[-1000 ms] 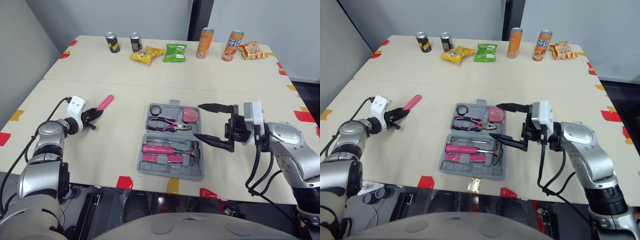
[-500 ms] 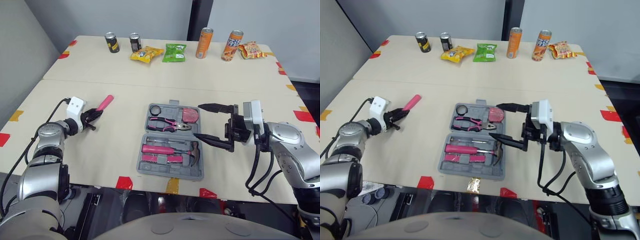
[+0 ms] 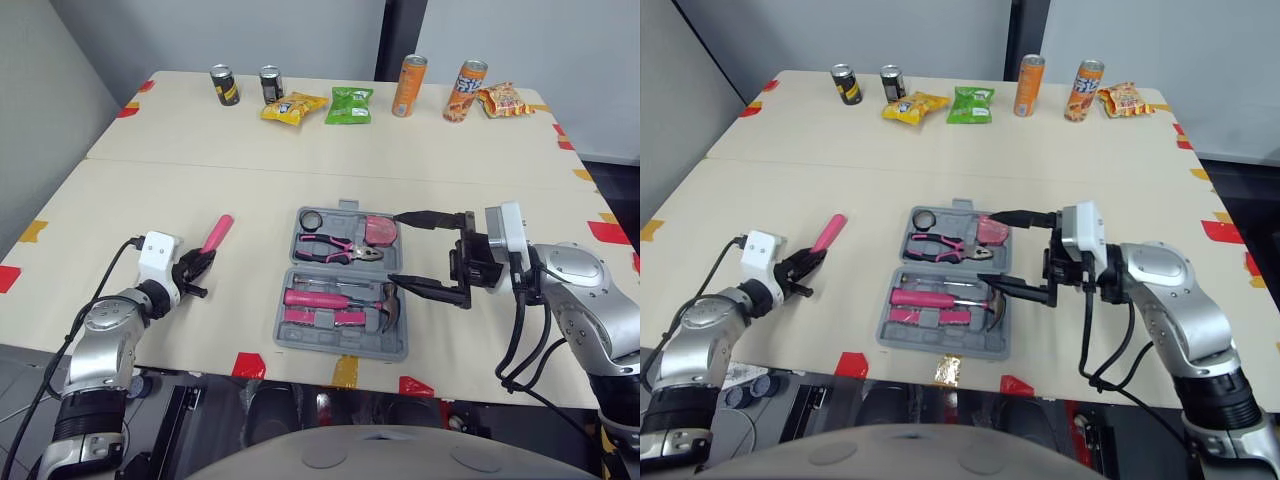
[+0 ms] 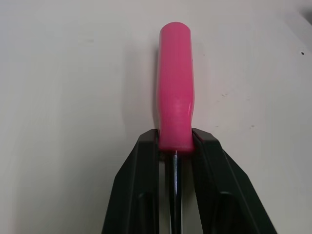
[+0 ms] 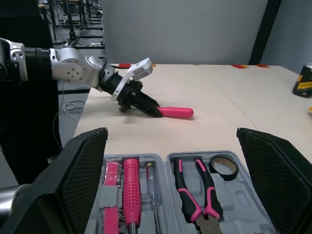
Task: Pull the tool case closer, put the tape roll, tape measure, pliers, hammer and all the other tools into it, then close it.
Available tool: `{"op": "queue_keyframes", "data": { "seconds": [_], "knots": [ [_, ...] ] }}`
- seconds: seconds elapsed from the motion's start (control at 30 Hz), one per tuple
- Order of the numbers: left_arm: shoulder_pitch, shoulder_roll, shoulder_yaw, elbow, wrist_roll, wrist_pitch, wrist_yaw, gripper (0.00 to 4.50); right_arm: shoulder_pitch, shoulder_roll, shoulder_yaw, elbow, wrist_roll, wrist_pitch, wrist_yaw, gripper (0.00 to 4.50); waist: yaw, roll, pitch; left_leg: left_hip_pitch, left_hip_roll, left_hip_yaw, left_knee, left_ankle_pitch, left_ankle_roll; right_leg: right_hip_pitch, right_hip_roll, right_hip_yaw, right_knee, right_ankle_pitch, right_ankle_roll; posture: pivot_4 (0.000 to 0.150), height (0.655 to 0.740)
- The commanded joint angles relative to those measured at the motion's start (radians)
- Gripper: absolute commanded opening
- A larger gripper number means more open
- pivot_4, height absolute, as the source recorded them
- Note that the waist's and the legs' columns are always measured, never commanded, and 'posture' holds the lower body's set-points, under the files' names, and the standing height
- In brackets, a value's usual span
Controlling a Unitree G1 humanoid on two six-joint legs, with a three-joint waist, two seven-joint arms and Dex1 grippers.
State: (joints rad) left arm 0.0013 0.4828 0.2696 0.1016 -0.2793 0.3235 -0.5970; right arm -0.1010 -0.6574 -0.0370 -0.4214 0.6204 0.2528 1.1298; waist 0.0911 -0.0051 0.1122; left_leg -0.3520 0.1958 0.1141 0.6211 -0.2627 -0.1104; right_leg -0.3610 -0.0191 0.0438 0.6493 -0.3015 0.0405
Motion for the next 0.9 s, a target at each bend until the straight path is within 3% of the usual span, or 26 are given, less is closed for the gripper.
{"op": "queue_keyframes", "data": {
  "seconds": [0.03,0.07,0.37,0.9],
  "knots": [
    [0.011,-0.017,-0.01,-0.038,-0.002,0.05,0.045,0.42,-0.023,-0.01,-0.004,-0.012,0.012,0.0,0.012,4.5,0.0,0.0,0.0,0.0,0.0,0.0,0.0,0.0,0.0,0.0,0.0,0.0,0.0,0.0,0.0,0.15,0.74],
    [0.013,-0.017,-0.02,-0.035,0.003,0.046,0.041,1.45,-0.026,-0.011,-0.004,-0.01,0.011,0.0,0.014,4.5,0.0,0.0,0.0,0.0,0.0,0.0,0.0,0.0,0.0,0.0,0.0,0.0,0.0,0.0,0.0,0.15,0.74],
    [-0.024,-0.005,-0.045,0.066,0.046,-0.083,0.027,4.48,-0.025,-0.013,-0.012,-0.007,0.01,0.003,0.012,4.5,-0.003,0.001,0.0,0.001,0.0,0.0,0.0,0.0,0.0,0.001,0.0,0.001,0.0,0.0,0.0,0.15,0.74],
    [-0.079,0.135,-0.117,0.188,0.046,-0.235,-0.269,4.48,-0.016,-0.01,-0.009,-0.017,0.0,-0.007,-0.006,4.5,-0.002,0.001,0.001,0.001,0.0,0.001,-0.001,0.0,0.0,0.001,0.0,0.001,-0.001,0.0,0.0,0.15,0.74]
  ]
}}
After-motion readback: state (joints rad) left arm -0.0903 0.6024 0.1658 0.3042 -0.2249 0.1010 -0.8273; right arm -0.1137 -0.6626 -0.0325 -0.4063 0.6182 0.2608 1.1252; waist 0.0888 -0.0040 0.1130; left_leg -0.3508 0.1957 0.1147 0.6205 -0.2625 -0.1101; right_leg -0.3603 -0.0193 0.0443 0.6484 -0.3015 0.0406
